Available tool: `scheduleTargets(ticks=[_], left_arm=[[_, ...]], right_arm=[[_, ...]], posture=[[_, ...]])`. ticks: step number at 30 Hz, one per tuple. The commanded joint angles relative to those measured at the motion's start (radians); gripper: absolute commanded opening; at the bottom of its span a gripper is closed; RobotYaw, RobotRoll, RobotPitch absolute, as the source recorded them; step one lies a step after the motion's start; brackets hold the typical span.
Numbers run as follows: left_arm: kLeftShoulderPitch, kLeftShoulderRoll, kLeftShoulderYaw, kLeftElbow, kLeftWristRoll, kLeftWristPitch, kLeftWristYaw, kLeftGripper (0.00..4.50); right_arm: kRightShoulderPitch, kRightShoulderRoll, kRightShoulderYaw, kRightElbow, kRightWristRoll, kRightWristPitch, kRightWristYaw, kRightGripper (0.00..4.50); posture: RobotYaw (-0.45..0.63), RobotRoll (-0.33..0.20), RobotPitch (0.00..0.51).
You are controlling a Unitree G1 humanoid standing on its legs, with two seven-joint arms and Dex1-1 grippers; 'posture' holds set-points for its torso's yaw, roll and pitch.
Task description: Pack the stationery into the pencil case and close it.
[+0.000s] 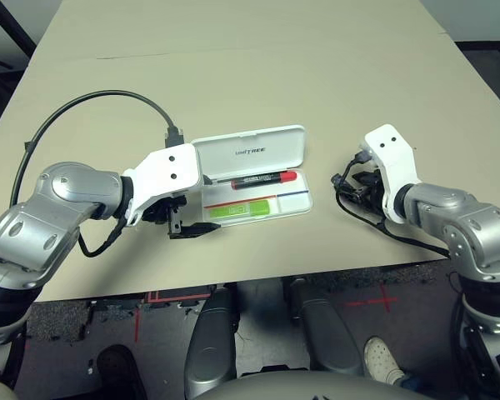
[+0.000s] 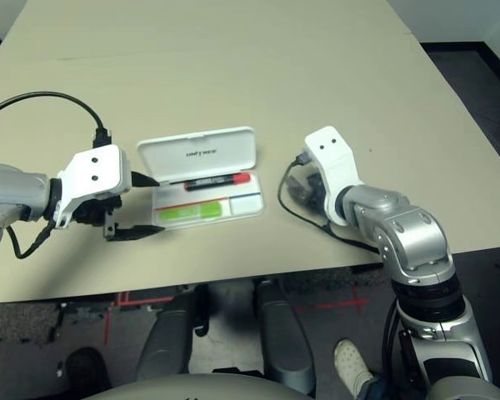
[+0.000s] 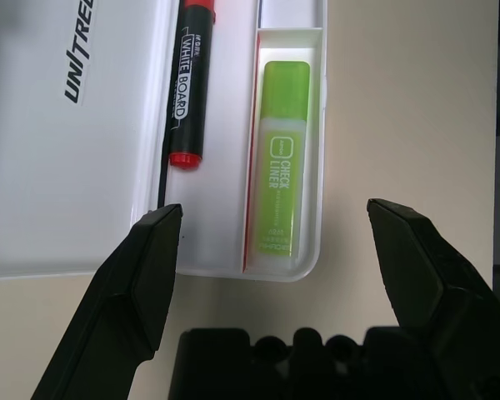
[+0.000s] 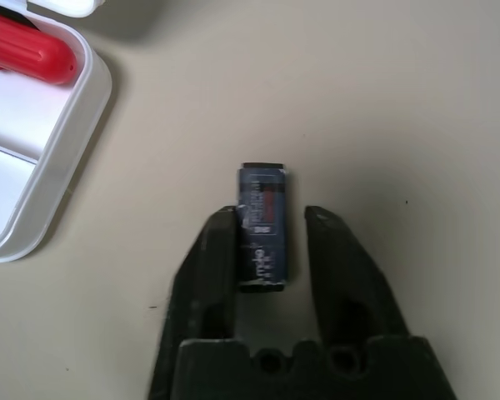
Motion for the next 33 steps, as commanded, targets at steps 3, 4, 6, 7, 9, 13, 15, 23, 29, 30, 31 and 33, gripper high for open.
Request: scheduleTargets(ticks=[3, 4, 6, 7, 9, 13, 15, 23, 29, 30, 31, 33], left_arm=[[0.014, -0.003, -0.017, -0.022, -0.009, -0.001, 0.001, 4.5], [0.014, -0.004, -0.017, -0.022, -0.008, -0.001, 0.001, 4.5], [0.014, -0.005, -0.018, -0.022, -0.008, -0.001, 0.002, 4.5], [0.013, -0.006, -0.02, -0.021, -0.007, -0.002, 0.002, 4.5], [0.012, -0.004, -0.022, -0.016, -0.004, -0.006, -0.001, 4.5], [0.003, -0.001, -0.028, -0.005, -0.001, -0.014, -0.008, 4.5], [0.0, 0.002, -0.03, 0.0, 0.001, -0.02, -0.012, 4.5], [0.001, 0.011, -0.024, -0.002, 0.0, -0.019, -0.013, 4.5], [0.015, 0.02, -0.01, -0.019, -0.006, -0.005, -0.005, 4.5], [0.017, 0.023, -0.007, -0.021, -0.007, -0.003, -0.004, 4.5], [0.02, 0.025, -0.005, -0.023, -0.007, -0.001, -0.003, 4.5], [0.026, 0.034, -0.001, -0.025, -0.005, -0.001, -0.002, 4.5]], right_arm=[[-0.008, -0.054, 0.06, 0.037, 0.021, -0.053, 0.106, 0.3], [-0.017, -0.078, 0.068, 0.047, 0.021, -0.089, 0.144, 0.3], [-0.027, -0.115, 0.081, 0.066, 0.02, -0.144, 0.202, 0.3], [-0.041, -0.151, 0.095, 0.088, 0.013, -0.202, 0.265, 0.3], [-0.088, -0.23, 0.122, 0.159, -0.012, -0.355, 0.412, 0.3], [-0.191, -0.32, 0.159, 0.316, -0.043, -0.606, 0.663, 0.3], [-0.257, -0.343, 0.185, 0.392, -0.063, -0.698, 0.784, 0.3], [-0.41, -0.28, 0.274, 0.534, -0.106, -0.87, 1.066, 0.3], [-0.416, -0.19, 0.302, 0.522, -0.13, -0.883, 1.093, 0.3], [-0.418, -0.178, 0.306, 0.523, -0.137, -0.883, 1.092, 0.3], [-0.42, -0.167, 0.309, 0.526, -0.144, -0.882, 1.09, 0.3], [-0.425, -0.145, 0.313, 0.536, -0.16, -0.884, 1.086, 0.3]], posture=[[0.04, 0.0, 0.258], [0.04, 0.0, 0.252], [0.03, 0.0, 0.25], [0.03, 0.0, 0.247], [0.03, 0.0, 0.246], [0.03, 0.0, 0.243], [0.03, 0.0, 0.242], [0.05, 0.0, 0.239], [0.08, 0.0, 0.238], [0.08, 0.0, 0.239], [0.08, 0.0, 0.239], [0.09, 0.0, 0.24]])
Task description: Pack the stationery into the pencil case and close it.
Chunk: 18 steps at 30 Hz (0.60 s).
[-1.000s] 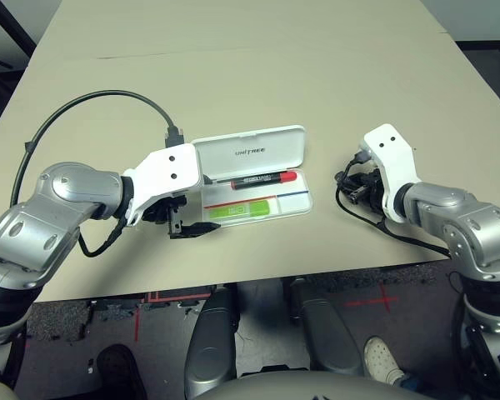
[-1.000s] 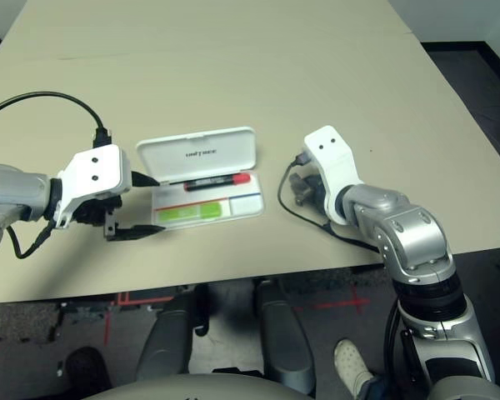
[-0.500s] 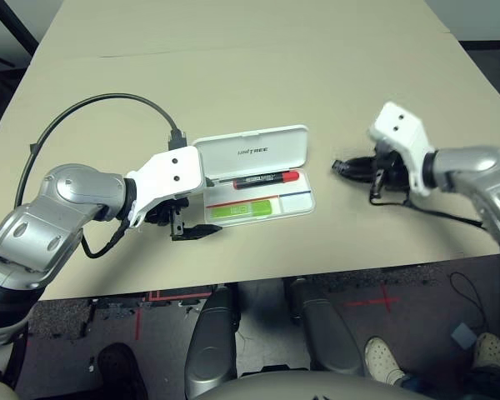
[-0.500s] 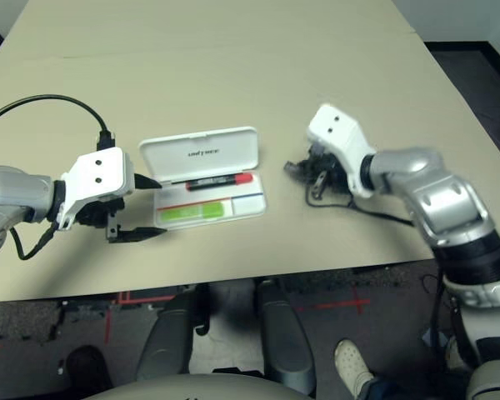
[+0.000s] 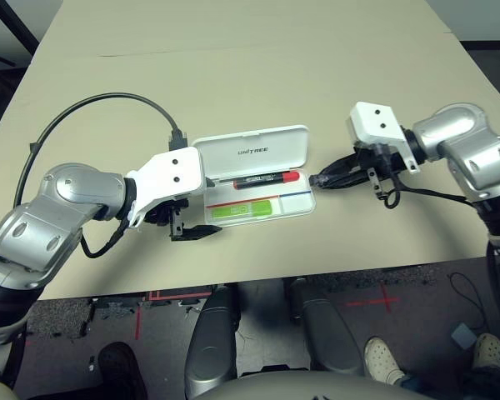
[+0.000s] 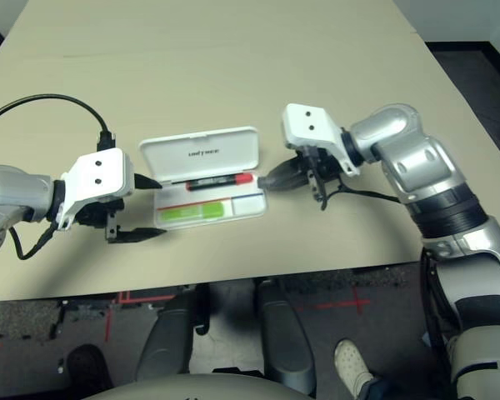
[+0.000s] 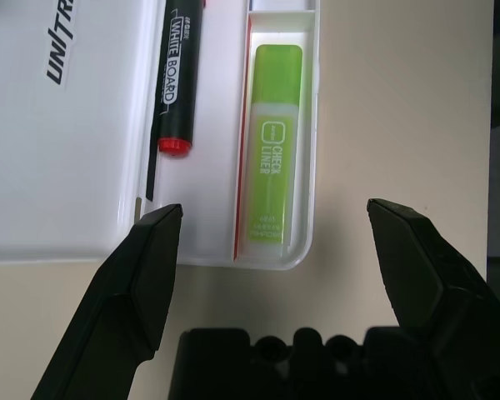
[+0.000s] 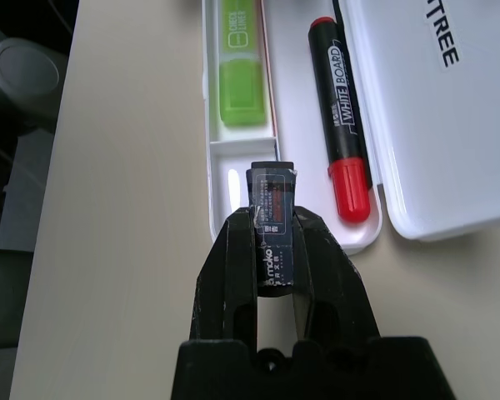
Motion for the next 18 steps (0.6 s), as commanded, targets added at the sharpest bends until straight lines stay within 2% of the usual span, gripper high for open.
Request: scheduleTargets(ticks=[1, 7, 18], left_arm=[[0.025, 0.028, 0.018, -0.025, -0.003, 0.007, 0.0, 4.5], [0.034, 0.05, 0.02, -0.017, 0.011, -0.011, 0.002, 4.5], [0.027, 0.044, 0.017, -0.02, 0.007, -0.01, 0.007, 4.5]], right_arm=[[-0.011, 0.028, 0.027, 0.004, -0.028, -0.009, 0.002, 0.3], [-0.008, 0.061, 0.046, 0.008, -0.057, -0.003, -0.001, 0.3], [0.03, 0.092, 0.076, 0.012, -0.105, -0.017, -0.017, 0.3]], posture=[[0.09, 0.0, 0.241], [0.1, 0.0, 0.242], [0.1, 0.0, 0.237]])
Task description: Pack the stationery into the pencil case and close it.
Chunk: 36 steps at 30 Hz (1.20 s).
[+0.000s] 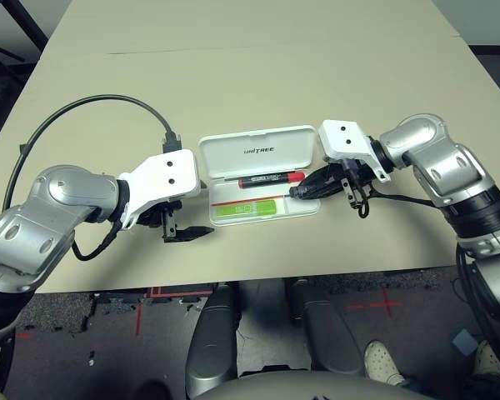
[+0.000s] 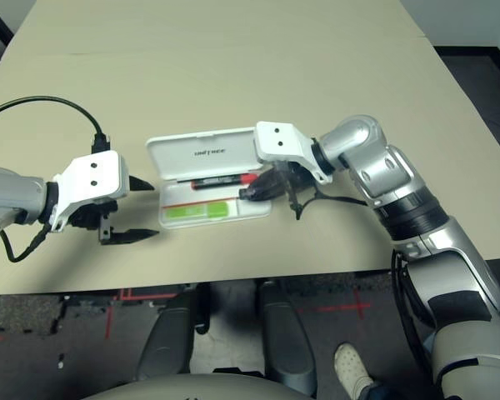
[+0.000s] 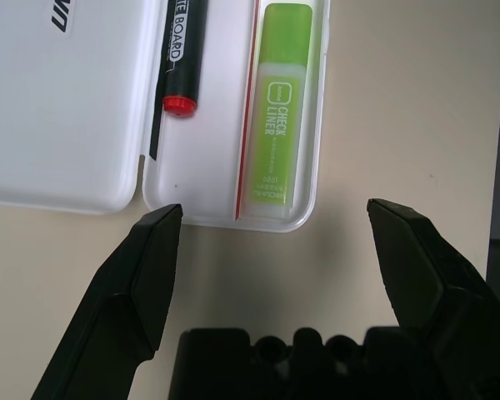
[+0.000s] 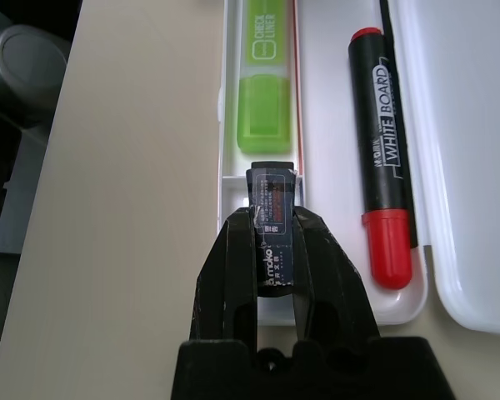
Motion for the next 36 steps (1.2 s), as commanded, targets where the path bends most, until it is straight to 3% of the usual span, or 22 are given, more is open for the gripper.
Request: scheduleTargets(ticks=[1, 3, 4, 13, 17, 22, 30, 35, 36], left_arm=[[0.005, 0.009, 0.008, -0.019, 0.0, -0.004, 0.001, 4.5], [0.003, 0.008, 0.007, -0.018, 0.0, -0.006, 0.002, 4.5], [0.003, 0.008, 0.007, -0.017, 0.001, -0.006, 0.002, 4.5], [0.004, 0.006, 0.008, -0.001, 0.004, -0.014, 0.005, 4.5], [0.016, 0.004, 0.019, 0.017, 0.003, -0.015, 0.013, 4.5], [0.042, -0.002, 0.05, 0.047, -0.01, -0.015, 0.018, 4.5], [0.058, -0.023, 0.089, 0.142, -0.01, -0.036, 0.026, 4.5], [0.028, -0.042, 0.082, 0.224, 0.001, -0.031, 0.041, 4.5], [0.013, -0.05, 0.078, 0.247, 0.006, -0.017, 0.05, 4.32]], right_arm=[[0.018, 0.007, 0.015, 0.0, -0.02, -0.015, -0.005, 0.3], [0.021, 0.01, 0.019, -0.001, -0.027, -0.016, -0.007, 0.3], [0.022, 0.012, 0.019, -0.002, -0.029, -0.018, -0.008, 1.04], [0.016, 0.018, -0.031, -0.011, 0.0, -0.028, -0.01, 4.37], [0.017, 0.001, -0.114, -0.034, 0.086, 0.003, 0.004, 4.44], [0.044, -0.093, -0.218, -0.059, 0.186, 0.118, 0.03, 4.44], [0.226, -0.272, -0.355, -0.172, 0.267, 0.225, -0.007, 4.44], [0.322, -0.302, -0.419, -0.243, 0.307, 0.271, -0.066, 4.44], [0.333, -0.301, -0.426, -0.256, 0.315, 0.282, -0.08, 4.48]], posture=[[0.1, 0.0, 0.237], [0.09, 0.0, 0.235], [0.09, 0.0, 0.235], [0.09, 0.0, 0.227], [0.09, 0.0, 0.224], [0.09, 0.0, 0.223], [0.06, 0.0, 0.225], [0.02, 0.0, 0.231], [0.02, 0.0, 0.232]])
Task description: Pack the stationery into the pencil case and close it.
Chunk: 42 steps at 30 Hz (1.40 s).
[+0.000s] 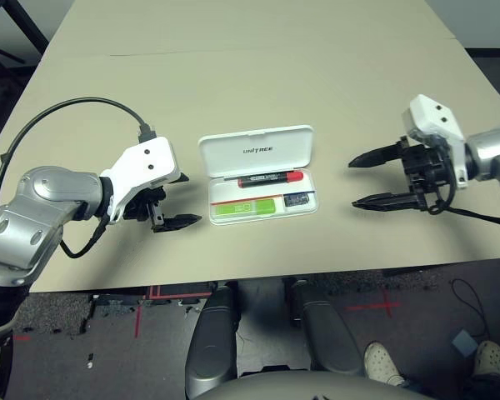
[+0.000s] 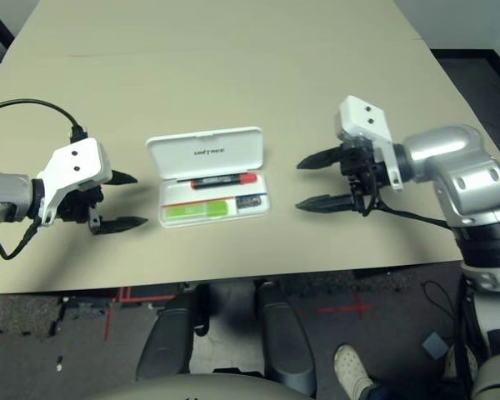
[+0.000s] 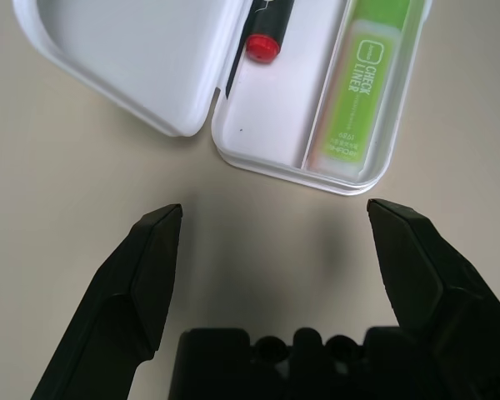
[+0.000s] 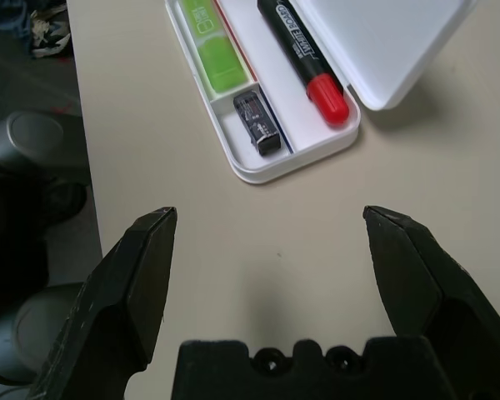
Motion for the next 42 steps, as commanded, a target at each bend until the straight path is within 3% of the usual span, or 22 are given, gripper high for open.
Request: scheduleTargets(ticks=[1, 4, 6, 10, 12, 30, 42], left_arm=[[-0.039, -0.019, -0.007, 0.065, 0.015, 0.027, 0.029, 4.09], [-0.095, -0.064, -0.008, 0.138, 0.028, 0.063, 0.086, 3.13], [-0.134, -0.099, -0.006, 0.19, 0.04, 0.082, 0.128, 2.26], [-0.225, -0.188, 0.002, 0.323, 0.079, 0.052, 0.216, 0.64], [-0.248, -0.213, 0.001, 0.35, 0.081, 0.037, 0.222, 0.05], [-0.299, -0.318, -0.028, 0.358, 0.058, 0.022, 0.165, 0.05], [-0.222, -0.292, -0.056, 0.187, 0.013, 0.042, 0.051, 0.05]], right_arm=[[0.038, -0.011, -0.035, -0.063, 0.037, 0.038, -0.042, 4.5], [0.058, -0.014, -0.046, -0.089, 0.056, 0.055, -0.068, 4.5], [0.069, -0.018, -0.051, -0.1, 0.062, 0.06, -0.08, 4.5], [0.082, -0.022, -0.052, -0.112, 0.073, 0.063, -0.097, 4.5], [0.083, -0.021, -0.048, -0.115, 0.075, 0.062, -0.106, 4.5], [0.075, -0.023, -0.027, -0.127, 0.074, 0.052, -0.13, 4.5], [0.044, -0.024, 0.007, -0.098, 0.052, 0.032, -0.116, 4.5]], posture=[[0.02, 0.0, 0.232], [0.01, 0.0, 0.235], [0.0, 0.0, 0.235], [-0.01, 0.0, 0.236], [-0.01, 0.0, 0.237], [-0.04, 0.0, 0.239], [-0.02, 0.0, 0.235]])
